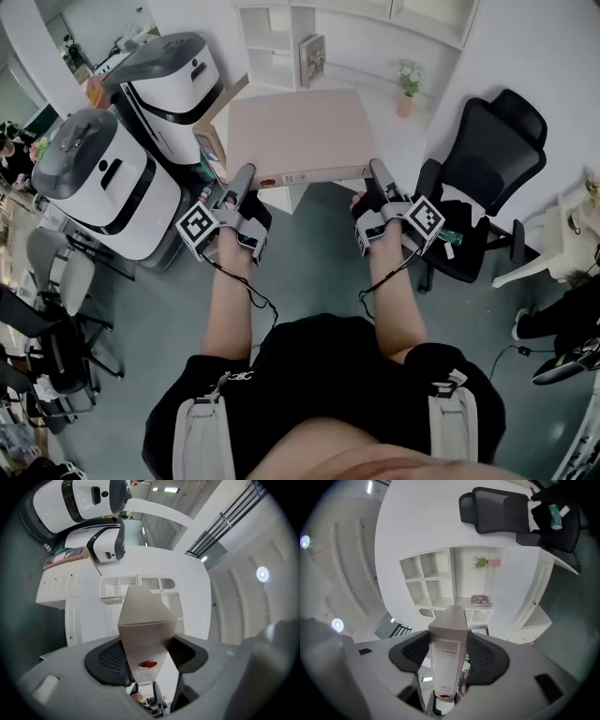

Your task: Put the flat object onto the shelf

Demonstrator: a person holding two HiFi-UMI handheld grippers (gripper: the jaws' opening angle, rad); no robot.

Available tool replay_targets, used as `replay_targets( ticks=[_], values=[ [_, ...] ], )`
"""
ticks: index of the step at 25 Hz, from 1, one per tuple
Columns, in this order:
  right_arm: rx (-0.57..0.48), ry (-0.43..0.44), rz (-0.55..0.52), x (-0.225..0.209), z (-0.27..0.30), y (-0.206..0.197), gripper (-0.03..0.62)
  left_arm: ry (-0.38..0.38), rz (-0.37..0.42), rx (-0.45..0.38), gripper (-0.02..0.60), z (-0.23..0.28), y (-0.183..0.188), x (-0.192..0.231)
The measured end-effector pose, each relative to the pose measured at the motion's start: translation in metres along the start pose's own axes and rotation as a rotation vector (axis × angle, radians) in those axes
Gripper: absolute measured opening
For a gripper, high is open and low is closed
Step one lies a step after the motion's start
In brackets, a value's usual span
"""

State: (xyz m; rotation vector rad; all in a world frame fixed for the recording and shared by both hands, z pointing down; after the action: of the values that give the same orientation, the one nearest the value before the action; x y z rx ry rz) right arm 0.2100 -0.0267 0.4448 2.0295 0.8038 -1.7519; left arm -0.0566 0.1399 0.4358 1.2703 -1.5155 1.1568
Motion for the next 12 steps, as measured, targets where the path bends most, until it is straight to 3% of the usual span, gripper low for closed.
replay_targets(
  ticks=[12],
  values=[
    [-0.049, 0.008, -0.030, -0.012, 0.023, -0.007, 0.249, -0.009, -0.010, 0.053, 0.284, 0.015, 0.024, 0.019]
  ],
)
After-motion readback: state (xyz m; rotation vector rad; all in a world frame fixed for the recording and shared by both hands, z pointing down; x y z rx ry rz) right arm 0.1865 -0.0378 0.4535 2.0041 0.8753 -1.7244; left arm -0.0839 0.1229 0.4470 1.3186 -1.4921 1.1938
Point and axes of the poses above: the fingertips, and each gripper's own axes: z forward along the fingers, x to its left, y out of its top, the point moved 5 cm from there along -z, backward along the fingers
